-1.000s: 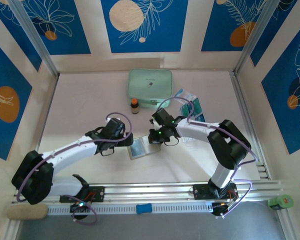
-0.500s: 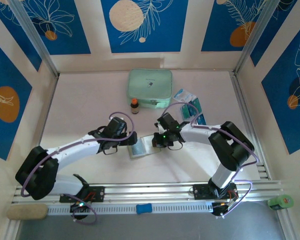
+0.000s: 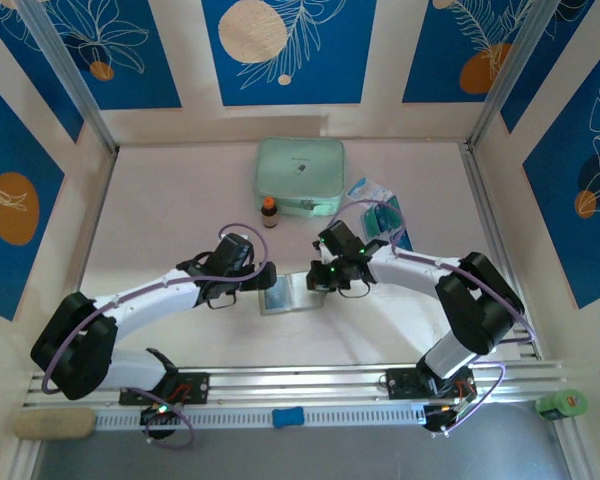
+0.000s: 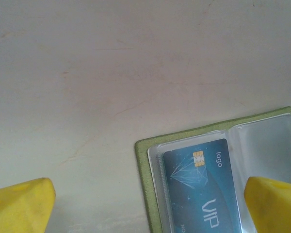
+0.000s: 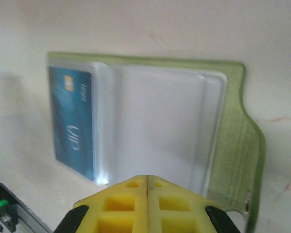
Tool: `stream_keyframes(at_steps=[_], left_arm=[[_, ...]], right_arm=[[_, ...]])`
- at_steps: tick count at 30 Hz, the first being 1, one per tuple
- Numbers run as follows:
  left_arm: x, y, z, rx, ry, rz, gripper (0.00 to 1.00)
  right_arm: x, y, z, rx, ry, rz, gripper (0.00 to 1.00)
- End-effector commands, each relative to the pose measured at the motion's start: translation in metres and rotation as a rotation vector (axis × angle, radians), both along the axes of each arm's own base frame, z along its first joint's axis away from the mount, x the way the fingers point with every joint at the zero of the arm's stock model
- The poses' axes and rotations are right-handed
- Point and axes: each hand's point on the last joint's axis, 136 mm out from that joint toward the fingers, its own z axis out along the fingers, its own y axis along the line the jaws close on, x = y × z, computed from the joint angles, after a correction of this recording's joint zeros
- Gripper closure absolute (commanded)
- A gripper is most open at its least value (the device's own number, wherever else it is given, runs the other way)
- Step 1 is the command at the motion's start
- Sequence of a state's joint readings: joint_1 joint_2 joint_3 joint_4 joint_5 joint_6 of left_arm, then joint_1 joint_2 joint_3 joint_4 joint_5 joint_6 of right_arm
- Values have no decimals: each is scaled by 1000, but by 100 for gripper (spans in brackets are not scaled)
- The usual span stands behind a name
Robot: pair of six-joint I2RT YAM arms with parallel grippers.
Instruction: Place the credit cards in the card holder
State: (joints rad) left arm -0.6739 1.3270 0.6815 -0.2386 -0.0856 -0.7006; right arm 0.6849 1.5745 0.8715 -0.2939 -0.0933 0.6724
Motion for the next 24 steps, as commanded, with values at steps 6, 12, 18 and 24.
stream_keyframes(at_steps=[6, 12, 18, 24], left_arm=[[-3, -12, 9, -11, -18, -7, 0], [-5, -13, 5, -2, -12, -9, 0], [-3, -19, 2, -14, -9, -21, 0], [-2, -17, -1, -9, -7, -6, 0]], right_arm=[[21, 3, 23, 17, -37, -3, 100], [16, 5, 19, 24, -24, 11, 100], [-1, 7, 14, 24, -13, 31, 100], [-14, 17, 5, 6, 0, 70, 100]])
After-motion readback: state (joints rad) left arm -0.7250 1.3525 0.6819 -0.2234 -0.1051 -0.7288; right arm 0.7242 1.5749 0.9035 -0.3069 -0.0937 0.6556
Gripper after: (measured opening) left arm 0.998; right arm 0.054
